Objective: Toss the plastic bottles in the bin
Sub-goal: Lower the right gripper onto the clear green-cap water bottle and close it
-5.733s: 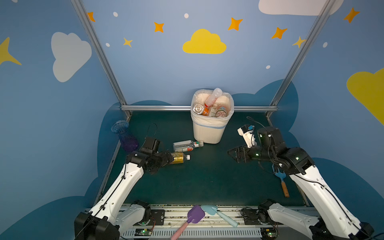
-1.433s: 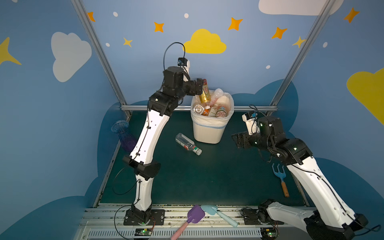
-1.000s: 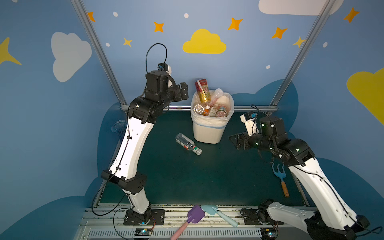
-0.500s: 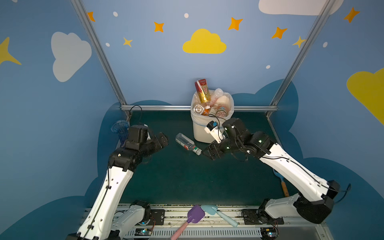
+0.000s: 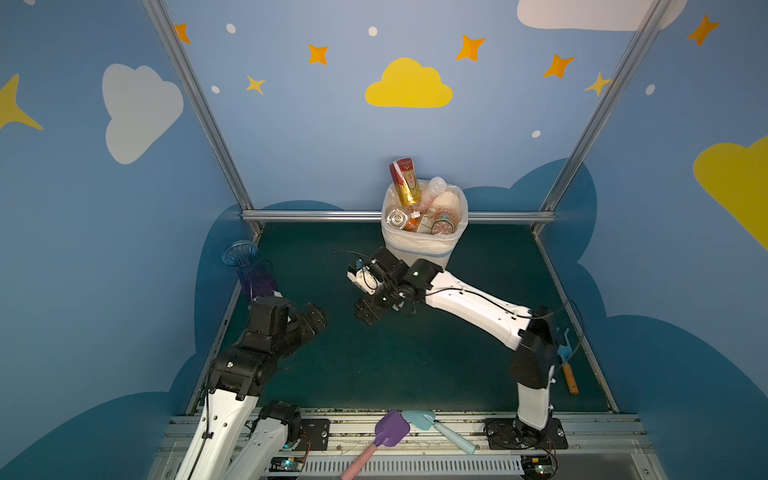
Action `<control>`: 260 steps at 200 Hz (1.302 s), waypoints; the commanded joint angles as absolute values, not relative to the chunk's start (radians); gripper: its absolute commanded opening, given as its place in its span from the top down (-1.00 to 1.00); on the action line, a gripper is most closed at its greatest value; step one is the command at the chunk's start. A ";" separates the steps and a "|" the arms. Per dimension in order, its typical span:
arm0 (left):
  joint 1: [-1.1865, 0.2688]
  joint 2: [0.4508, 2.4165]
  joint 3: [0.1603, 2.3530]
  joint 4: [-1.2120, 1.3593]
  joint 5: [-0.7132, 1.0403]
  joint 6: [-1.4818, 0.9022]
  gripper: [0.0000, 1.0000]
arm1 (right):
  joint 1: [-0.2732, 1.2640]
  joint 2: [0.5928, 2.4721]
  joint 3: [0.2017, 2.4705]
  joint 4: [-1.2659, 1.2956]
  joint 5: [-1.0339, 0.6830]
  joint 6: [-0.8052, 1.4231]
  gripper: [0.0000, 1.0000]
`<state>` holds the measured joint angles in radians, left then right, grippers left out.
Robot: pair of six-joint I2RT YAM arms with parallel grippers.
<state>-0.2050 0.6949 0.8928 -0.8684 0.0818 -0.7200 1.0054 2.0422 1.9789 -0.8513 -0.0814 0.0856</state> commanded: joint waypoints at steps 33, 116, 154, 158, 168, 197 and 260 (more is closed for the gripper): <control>-0.186 0.772 0.965 -0.841 0.074 -0.637 -0.99 | 0.972 2.396 2.499 -1.118 0.057 -0.023 -0.71; -0.134 0.789 1.021 -0.902 0.092 -0.607 -0.99 | 0.891 2.528 2.525 -0.908 0.083 -0.061 -0.76; -0.124 0.811 1.046 -0.906 0.084 -0.608 -0.99 | 0.868 2.600 2.584 -0.900 0.078 -0.080 -0.78; -0.123 0.812 1.048 -0.908 0.082 -0.607 -0.99 | 0.865 2.607 2.591 -0.900 0.071 -0.080 -0.78; -0.121 0.815 1.051 -0.913 0.072 -0.607 -0.99 | 0.862 2.622 2.606 -0.901 0.055 -0.077 -0.78; -0.113 0.808 1.051 -0.923 0.058 -0.613 -0.99 | 0.859 2.645 2.614 -0.874 0.060 -0.084 -0.78; -0.097 0.788 1.051 -0.947 0.036 -0.613 -0.99 | 0.845 2.717 2.688 -0.864 0.051 -0.083 -0.81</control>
